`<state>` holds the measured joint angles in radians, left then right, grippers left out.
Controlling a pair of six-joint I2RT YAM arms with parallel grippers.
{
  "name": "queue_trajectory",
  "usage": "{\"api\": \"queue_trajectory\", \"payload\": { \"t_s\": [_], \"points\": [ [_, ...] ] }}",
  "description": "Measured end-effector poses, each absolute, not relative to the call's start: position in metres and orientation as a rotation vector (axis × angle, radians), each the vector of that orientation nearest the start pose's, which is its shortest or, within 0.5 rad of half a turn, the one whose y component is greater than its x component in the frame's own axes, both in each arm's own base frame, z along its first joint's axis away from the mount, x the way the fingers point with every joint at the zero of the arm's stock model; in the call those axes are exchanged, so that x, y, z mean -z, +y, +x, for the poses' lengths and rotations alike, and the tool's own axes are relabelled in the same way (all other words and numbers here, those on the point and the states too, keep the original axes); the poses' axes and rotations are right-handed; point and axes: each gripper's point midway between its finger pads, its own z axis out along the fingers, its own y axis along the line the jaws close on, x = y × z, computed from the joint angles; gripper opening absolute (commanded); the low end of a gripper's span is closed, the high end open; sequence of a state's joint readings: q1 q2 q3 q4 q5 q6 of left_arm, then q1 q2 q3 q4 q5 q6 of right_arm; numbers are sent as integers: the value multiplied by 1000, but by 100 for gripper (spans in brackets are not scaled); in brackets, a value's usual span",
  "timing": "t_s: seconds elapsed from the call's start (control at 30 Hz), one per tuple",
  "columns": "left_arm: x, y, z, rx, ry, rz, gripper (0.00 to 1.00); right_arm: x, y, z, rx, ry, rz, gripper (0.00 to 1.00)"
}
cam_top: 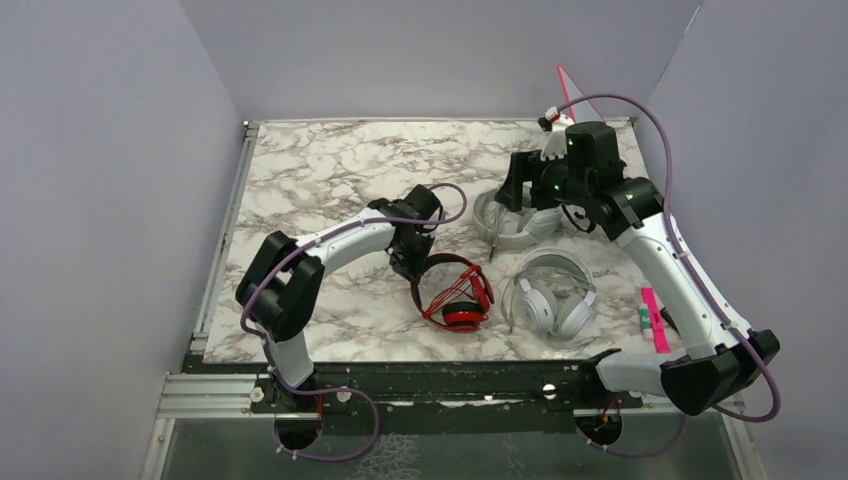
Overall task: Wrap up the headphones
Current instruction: Place the headphones at the center of the board, then reset both arms
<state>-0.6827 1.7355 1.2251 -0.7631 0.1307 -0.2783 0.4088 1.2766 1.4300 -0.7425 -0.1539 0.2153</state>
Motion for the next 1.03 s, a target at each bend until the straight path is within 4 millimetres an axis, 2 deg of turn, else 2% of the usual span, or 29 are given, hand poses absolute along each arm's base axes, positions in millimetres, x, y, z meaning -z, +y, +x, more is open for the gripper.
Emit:
{"api": "queue_trajectory", "payload": {
  "t_s": [0.1,0.23,0.27,0.33,0.37,0.43,0.47,0.53,0.6,0.7,0.73,0.77,0.8,0.9,0.93,1.03],
  "points": [
    [-53,-249,244,395,2884,584,41,-285,176,311,-528,2196,-309,84],
    [-52,-250,245,397,2888,564,54,-286,175,310,-527,2191,-319,84],
    [-53,-251,246,399,2884,562,60,-288,174,308,-526,2185,-323,84],
    [-57,-250,248,405,2876,549,88,-295,172,305,-523,2169,-332,84],
    [-61,-249,249,410,2865,540,95,-302,172,305,-523,2151,-337,85],
    [-75,-248,253,423,2823,519,99,-319,170,303,-522,2108,-342,86],
    [-87,-247,256,427,2787,500,99,-330,169,301,-520,2083,-344,96],
    [-114,-242,261,429,2710,465,99,-356,164,295,-513,2016,-348,99],
    [-151,-235,269,426,2596,418,99,-386,157,285,-503,1930,-355,99],
    [-232,-219,277,440,2349,331,99,-427,145,264,-490,1799,-368,99],
    [-272,-210,278,460,2226,294,99,-443,140,254,-483,1745,-368,99],
    [-301,-205,277,477,2135,269,99,-453,135,247,-479,1708,-367,99],
    [-345,-195,272,508,1996,235,99,-465,130,239,-472,1665,-364,99],
    [-431,-170,253,561,1718,178,99,-495,116,215,-459,1561,-345,99],
    [-464,-158,242,574,1616,161,99,-506,111,208,-453,1527,-333,99],
    [-523,-137,224,581,1444,133,99,-529,101,192,-445,1447,-310,99]
  ]
}}
